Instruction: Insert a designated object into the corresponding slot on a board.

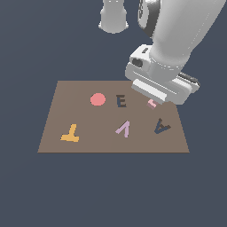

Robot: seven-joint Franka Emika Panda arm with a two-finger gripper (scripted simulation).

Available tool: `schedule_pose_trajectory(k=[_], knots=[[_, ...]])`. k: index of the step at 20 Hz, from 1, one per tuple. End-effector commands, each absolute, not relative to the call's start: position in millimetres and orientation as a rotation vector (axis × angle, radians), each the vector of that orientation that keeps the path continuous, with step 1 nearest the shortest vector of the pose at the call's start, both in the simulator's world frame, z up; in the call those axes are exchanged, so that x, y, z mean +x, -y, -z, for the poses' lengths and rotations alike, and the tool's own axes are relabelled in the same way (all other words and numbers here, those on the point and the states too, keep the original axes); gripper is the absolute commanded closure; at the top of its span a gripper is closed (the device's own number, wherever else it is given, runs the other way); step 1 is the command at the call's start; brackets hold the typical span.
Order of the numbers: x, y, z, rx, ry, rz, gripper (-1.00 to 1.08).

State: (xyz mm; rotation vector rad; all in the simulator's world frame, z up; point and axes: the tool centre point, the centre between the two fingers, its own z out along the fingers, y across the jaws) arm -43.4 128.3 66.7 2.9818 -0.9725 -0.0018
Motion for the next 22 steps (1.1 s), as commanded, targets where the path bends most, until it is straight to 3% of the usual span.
schedule_pose_trajectory(k=[1, 22], knots=[[-42.5, -137.7, -61.6, 2.963, 1.032, 0.001, -0.92], [-37.5, -159.5, -44.7, 2.919, 1.161, 0.000, -0.92]])
